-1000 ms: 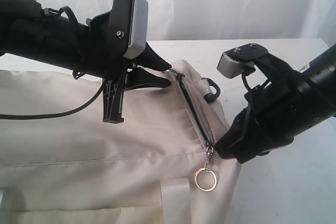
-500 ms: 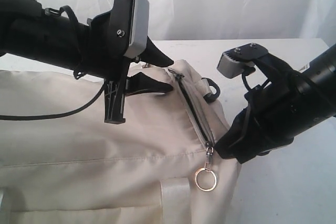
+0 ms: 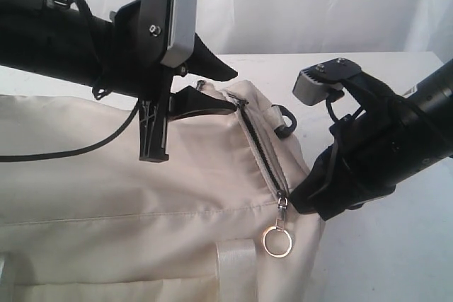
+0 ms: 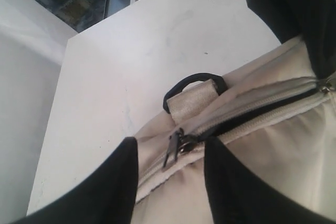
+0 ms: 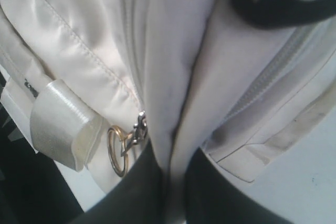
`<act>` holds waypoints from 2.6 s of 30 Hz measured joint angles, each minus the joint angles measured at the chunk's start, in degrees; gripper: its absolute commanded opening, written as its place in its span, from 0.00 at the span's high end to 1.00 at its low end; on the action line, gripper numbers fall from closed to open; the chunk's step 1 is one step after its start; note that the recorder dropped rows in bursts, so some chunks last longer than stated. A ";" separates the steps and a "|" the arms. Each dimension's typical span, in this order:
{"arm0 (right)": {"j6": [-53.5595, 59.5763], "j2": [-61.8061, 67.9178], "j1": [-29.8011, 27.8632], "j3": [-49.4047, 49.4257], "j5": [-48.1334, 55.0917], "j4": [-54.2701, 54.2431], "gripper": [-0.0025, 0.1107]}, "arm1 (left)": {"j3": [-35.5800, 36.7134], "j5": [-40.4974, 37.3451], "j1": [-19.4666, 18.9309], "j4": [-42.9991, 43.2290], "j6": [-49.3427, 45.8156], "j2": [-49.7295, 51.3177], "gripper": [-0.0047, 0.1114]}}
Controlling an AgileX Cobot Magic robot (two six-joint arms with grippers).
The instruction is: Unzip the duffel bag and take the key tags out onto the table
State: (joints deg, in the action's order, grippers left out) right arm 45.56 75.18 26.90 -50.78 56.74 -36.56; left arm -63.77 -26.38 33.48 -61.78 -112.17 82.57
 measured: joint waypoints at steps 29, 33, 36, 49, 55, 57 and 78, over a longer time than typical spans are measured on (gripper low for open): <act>0.00 0.00 0.00 0.00 -0.32 0.00 0.98 | 0.00 8.27 3.51 9.61 0.00 0.46 0.73; 0.00 0.00 0.00 0.00 -0.32 0.00 0.98 | 0.00 8.27 3.51 9.49 0.00 0.46 0.73; 0.00 0.00 0.00 0.00 -0.32 0.00 0.98 | 0.00 8.27 3.51 9.49 0.00 0.46 0.74; 0.00 0.00 0.00 0.00 -0.32 0.00 0.98 | 0.00 7.93 3.51 9.38 0.00 0.46 0.80; 0.00 0.00 0.00 0.00 -0.32 0.00 0.98 | 0.00 7.60 3.51 9.38 0.00 0.46 0.80; 0.00 0.00 0.00 0.00 -0.32 0.00 0.98 | 0.00 7.60 3.51 9.38 0.00 0.46 0.80; 0.00 0.00 0.00 0.00 -1.04 -0.49 0.98 | 0.00 11.77 3.78 8.25 0.00 -1.95 0.96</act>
State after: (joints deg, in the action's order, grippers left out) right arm 45.56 75.18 26.90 -50.78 55.71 -37.06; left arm -63.77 -14.62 37.26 -53.53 -112.17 80.62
